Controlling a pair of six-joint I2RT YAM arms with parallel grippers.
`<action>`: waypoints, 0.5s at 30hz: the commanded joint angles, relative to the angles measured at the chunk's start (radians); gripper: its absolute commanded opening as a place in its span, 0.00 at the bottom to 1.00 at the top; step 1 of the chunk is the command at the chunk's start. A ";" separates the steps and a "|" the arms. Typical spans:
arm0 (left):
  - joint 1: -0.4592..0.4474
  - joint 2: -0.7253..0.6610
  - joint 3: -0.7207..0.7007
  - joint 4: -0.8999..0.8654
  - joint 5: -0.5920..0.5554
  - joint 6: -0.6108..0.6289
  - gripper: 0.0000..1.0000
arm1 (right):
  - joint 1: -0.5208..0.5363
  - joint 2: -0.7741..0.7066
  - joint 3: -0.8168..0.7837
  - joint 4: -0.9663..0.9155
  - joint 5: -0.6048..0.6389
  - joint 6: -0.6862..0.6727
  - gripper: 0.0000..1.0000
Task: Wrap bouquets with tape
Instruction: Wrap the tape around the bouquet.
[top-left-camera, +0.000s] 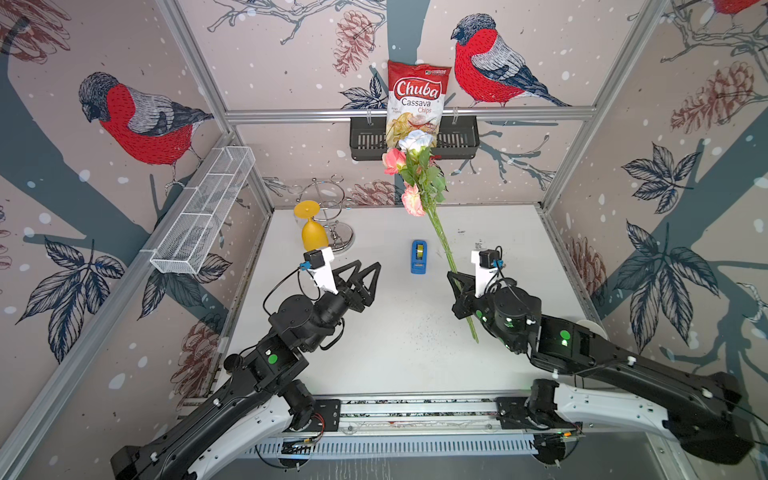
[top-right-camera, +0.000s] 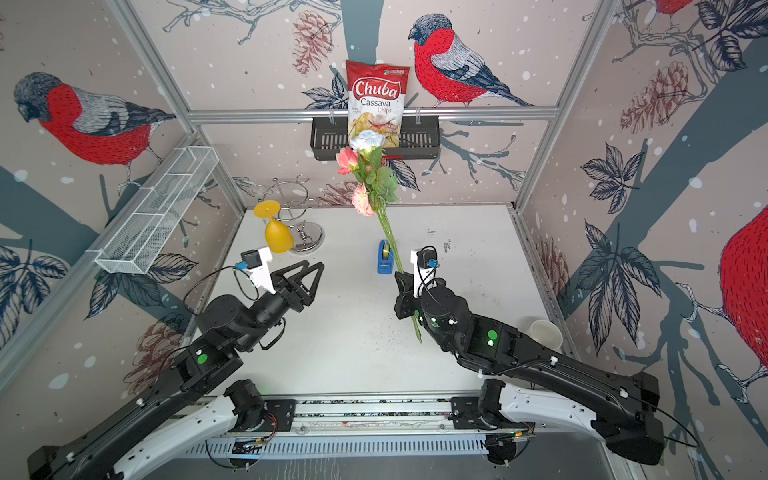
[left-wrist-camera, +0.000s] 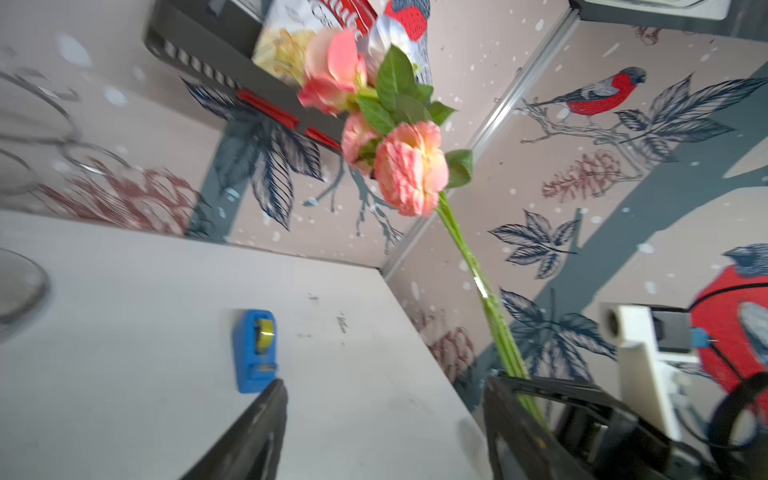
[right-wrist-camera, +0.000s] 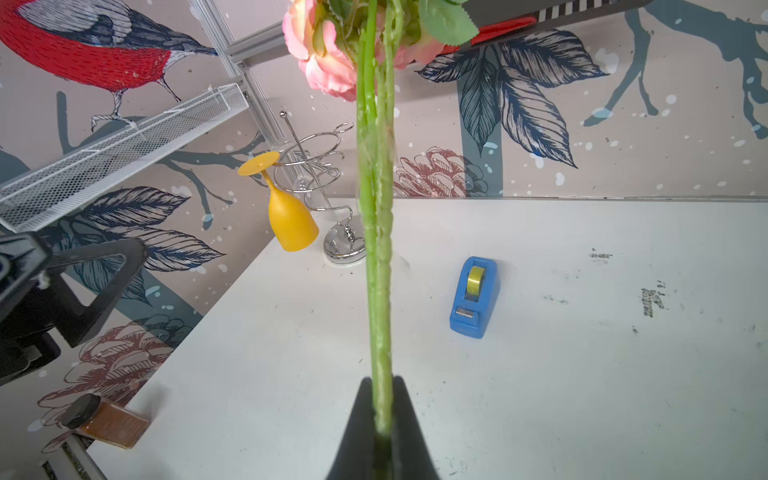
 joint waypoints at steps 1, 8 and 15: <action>0.001 0.085 0.021 0.142 0.185 -0.273 0.78 | 0.000 0.016 0.002 0.071 -0.030 -0.012 0.00; -0.014 0.207 0.082 0.267 0.146 -0.381 0.68 | 0.001 0.029 -0.029 0.115 -0.076 -0.001 0.00; -0.079 0.323 0.138 0.302 0.109 -0.374 0.62 | 0.005 0.048 -0.032 0.146 -0.108 -0.007 0.00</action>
